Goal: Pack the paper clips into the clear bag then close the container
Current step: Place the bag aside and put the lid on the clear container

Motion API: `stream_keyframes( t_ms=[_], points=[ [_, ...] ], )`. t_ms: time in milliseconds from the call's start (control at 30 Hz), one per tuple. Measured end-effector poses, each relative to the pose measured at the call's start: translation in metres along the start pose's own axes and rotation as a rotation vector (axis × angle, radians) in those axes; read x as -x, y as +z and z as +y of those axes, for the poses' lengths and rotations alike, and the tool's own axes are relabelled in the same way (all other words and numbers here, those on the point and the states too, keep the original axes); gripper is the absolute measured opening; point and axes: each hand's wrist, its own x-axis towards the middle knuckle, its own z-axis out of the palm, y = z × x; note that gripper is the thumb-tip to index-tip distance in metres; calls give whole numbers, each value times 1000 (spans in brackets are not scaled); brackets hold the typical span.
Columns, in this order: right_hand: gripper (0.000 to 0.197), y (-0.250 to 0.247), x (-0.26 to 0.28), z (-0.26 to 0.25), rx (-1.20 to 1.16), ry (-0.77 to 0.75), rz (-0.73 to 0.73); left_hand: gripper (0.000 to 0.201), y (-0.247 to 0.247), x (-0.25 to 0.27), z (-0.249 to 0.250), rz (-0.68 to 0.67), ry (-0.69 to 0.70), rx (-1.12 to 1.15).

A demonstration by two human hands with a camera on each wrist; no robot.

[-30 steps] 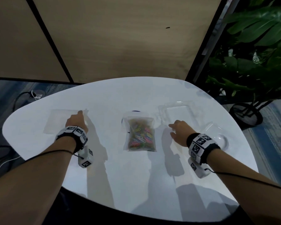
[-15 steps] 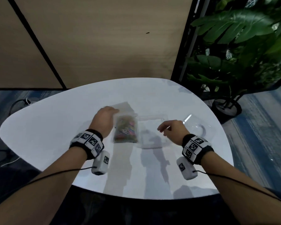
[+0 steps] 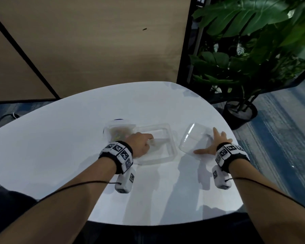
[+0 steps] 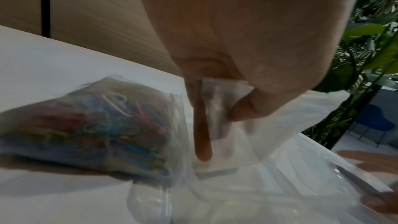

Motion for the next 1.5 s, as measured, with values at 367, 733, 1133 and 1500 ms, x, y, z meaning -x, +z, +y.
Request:
stream_keyframes(
  t_ms=[367,733,1133,1500],
  points=[
    [124,-10,16,13,136,264,38,96,21,-37,6,238,26,-385],
    [36,-87,48,-37,-756,-185,431,73,17,-27,2,303,4,-205],
    [26,29,64,-119,-1012,-97,-369,31,-7,34,-54,299,-263,458],
    [54,39,71,-114,-10,-226,212,23,26,33,-35,323,-364,695]
  ],
)
